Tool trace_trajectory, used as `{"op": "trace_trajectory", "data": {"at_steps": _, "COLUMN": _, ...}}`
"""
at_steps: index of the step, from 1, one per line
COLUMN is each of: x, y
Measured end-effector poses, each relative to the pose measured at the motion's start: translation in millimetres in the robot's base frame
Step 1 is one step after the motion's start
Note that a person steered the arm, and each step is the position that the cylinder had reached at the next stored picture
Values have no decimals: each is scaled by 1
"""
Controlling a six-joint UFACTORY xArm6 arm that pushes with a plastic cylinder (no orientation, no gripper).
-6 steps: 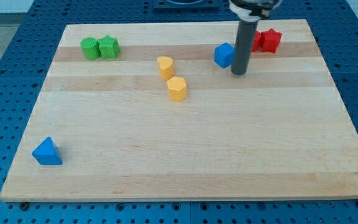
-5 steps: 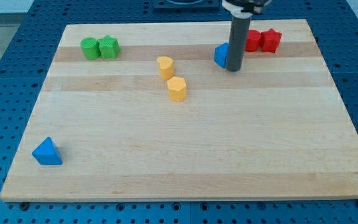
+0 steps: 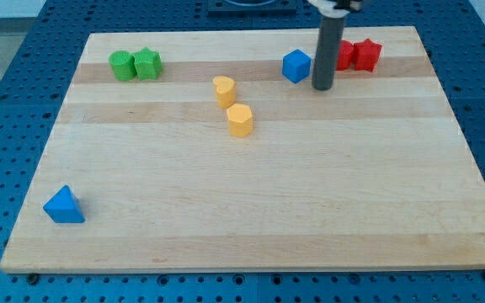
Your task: Place the blue cube towards the center left
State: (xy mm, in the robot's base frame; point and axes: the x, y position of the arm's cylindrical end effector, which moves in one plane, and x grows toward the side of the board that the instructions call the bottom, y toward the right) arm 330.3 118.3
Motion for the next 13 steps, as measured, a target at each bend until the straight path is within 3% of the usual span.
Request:
{"op": "trace_trajectory", "data": {"at_steps": 3, "x": -36, "y": -29}}
{"op": "trace_trajectory", "data": {"at_steps": 9, "x": -60, "y": -84}}
{"op": "trace_trajectory", "data": {"at_steps": 11, "x": -57, "y": -131}}
{"op": "trace_trajectory", "data": {"at_steps": 13, "x": -14, "y": -176}}
